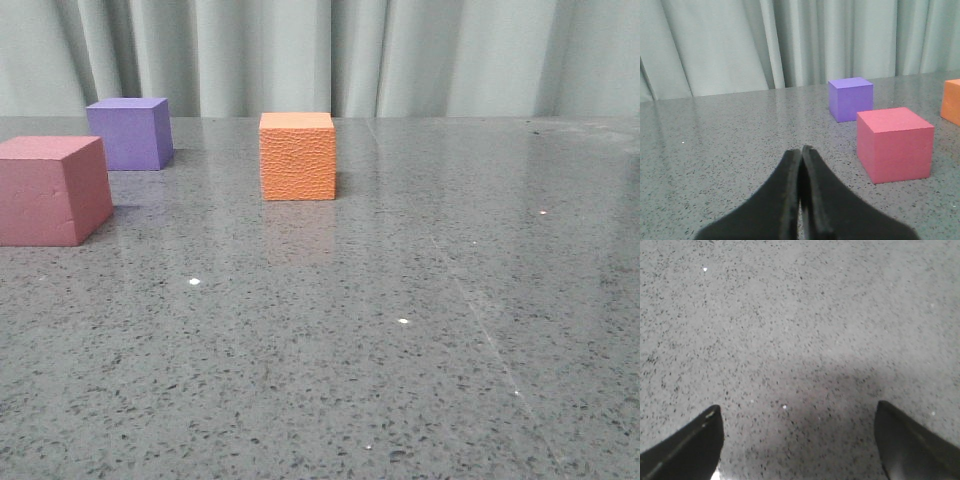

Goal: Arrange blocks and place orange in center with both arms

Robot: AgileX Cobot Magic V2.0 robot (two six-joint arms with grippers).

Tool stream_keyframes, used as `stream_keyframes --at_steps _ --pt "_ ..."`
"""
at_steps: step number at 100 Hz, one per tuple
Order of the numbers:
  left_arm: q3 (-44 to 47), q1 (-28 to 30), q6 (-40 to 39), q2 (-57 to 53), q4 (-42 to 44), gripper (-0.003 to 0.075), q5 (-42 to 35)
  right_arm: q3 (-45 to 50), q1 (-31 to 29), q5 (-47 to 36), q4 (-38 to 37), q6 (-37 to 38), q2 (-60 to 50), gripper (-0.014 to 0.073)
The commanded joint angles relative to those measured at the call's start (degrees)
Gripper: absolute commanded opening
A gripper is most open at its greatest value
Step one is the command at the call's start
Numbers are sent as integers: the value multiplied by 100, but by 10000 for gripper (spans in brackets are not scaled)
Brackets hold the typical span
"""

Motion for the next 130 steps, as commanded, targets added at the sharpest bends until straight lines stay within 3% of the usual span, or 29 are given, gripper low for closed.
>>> stream_keyframes --at_steps 1,19,39,100,130 --pt "321 10 -34 -183 -49 -19 -456 -40 -45 -172 -88 -3 -392 547" --pt "321 10 -34 -183 -49 -19 -456 127 -45 -436 -94 -32 -1170 335" --pt "321 10 -34 -183 -49 -19 -456 143 -45 -441 -94 -32 -1488 -76" --pt "321 10 -34 -183 -49 -19 -456 149 -34 -435 -98 -32 -1494 -67" --pt "321 10 -34 -183 -49 -19 -456 1423 124 -2346 -110 -34 -2321 -67"
